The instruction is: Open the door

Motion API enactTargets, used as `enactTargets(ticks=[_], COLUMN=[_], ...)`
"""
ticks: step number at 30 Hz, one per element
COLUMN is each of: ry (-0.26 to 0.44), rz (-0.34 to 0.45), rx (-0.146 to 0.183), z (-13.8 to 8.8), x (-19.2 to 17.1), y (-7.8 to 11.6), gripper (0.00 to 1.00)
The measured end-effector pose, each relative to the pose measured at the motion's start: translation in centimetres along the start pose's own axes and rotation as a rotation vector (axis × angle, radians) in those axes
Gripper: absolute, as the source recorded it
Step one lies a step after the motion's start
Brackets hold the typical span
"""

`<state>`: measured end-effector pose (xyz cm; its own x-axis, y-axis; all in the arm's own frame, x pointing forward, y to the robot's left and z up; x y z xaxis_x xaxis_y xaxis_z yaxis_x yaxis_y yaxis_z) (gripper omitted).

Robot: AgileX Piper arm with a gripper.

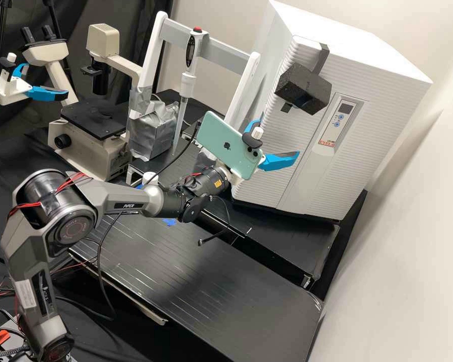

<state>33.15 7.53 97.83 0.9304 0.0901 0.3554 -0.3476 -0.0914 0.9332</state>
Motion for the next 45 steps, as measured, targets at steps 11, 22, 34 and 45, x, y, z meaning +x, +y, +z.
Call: enactTargets(ticks=[11,22,34,45], ry=[0.002,0.008,0.027,0.038], rz=[-0.004,-0.014,-0.029,-0.036], rx=[-0.005,-0.011,-0.014,-0.021], z=[-0.02,0.25,0.27,0.53], x=[0.0,-0.37,-0.29,-0.56], y=[-0.03,-0.48,-0.77,-0.86], gripper=[0.0,0.0,0.0,0.0])
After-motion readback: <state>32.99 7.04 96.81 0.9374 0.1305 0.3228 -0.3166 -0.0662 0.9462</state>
